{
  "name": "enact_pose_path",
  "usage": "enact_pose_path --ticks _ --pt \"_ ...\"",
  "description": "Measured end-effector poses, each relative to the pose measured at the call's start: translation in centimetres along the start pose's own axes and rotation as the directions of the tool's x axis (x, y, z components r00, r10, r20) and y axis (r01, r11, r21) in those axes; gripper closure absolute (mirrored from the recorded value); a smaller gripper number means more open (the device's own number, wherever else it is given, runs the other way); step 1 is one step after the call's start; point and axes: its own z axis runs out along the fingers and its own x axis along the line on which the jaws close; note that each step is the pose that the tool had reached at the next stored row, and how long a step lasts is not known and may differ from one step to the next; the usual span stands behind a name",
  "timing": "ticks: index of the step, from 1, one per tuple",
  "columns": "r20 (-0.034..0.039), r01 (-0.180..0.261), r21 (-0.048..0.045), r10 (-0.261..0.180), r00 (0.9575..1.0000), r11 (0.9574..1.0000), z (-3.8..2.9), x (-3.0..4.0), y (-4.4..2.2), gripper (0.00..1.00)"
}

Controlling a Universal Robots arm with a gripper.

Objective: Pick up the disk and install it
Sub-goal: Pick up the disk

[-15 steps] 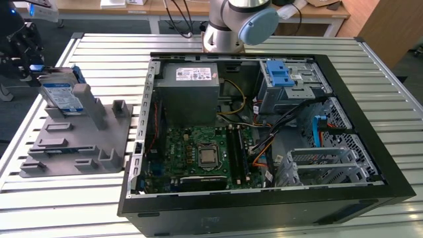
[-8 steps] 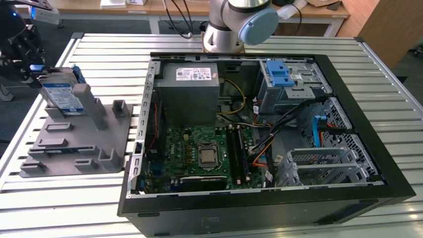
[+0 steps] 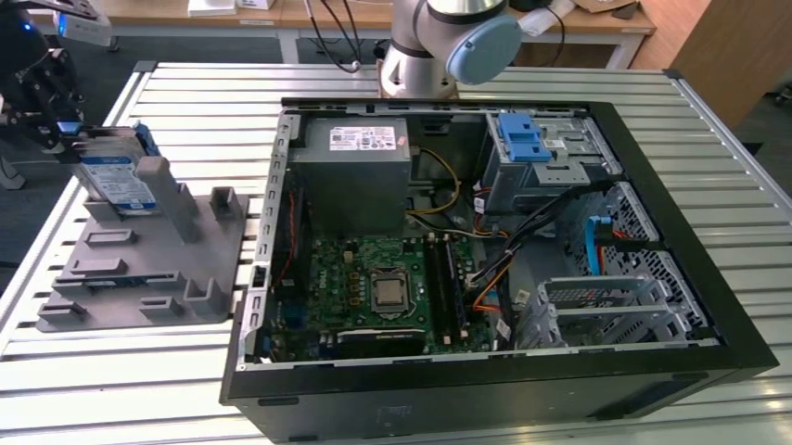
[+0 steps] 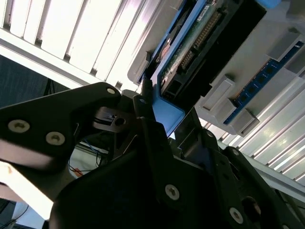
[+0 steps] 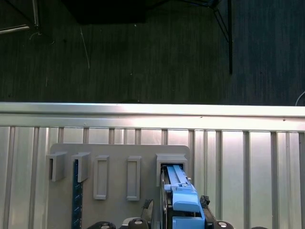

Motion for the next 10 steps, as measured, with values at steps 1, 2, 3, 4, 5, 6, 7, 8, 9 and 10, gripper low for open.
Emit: enact_pose_path --ticks 1,2,3,4,5,6,7,8,9,10 --pt "0.0 0.0 0.0 0.0 1.0 1.0 0.0 0.0 0.0 0.55" --pt "0.0 0.0 0.0 0.0 1.0 1.0 0.0 0.0 0.0 0.55" --pt "0.0 0.0 0.0001 0.0 1.0 1.0 0.01 0.0 0.0 0.55" --pt "0.0 0.0 0.0001 0.0 1.0 1.0 0.01 0.0 0.0 0.55" --pt "0.0001 0.0 0.0003 0.0 1.0 1.0 0.03 -0.02 0.0 0.55" --pt "0.0002 0.0 0.0005 0.0 1.0 1.0 0.04 -0.05 0.0 0.55" --pt "0.0001 0.0 0.0003 0.0 1.0 1.0 0.03 -0.06 0.0 0.55" --pt "0.0 0.0 0.0 0.0 1.0 1.0 0.03 -0.07 0.0 0.55" --pt "-0.0001 0.0 -0.0001 0.0 1.0 1.0 0.05 -0.07 0.0 0.55" --pt "0.0 0.0 0.0 0.0 1.0 1.0 0.06 -0.07 0.0 0.55"
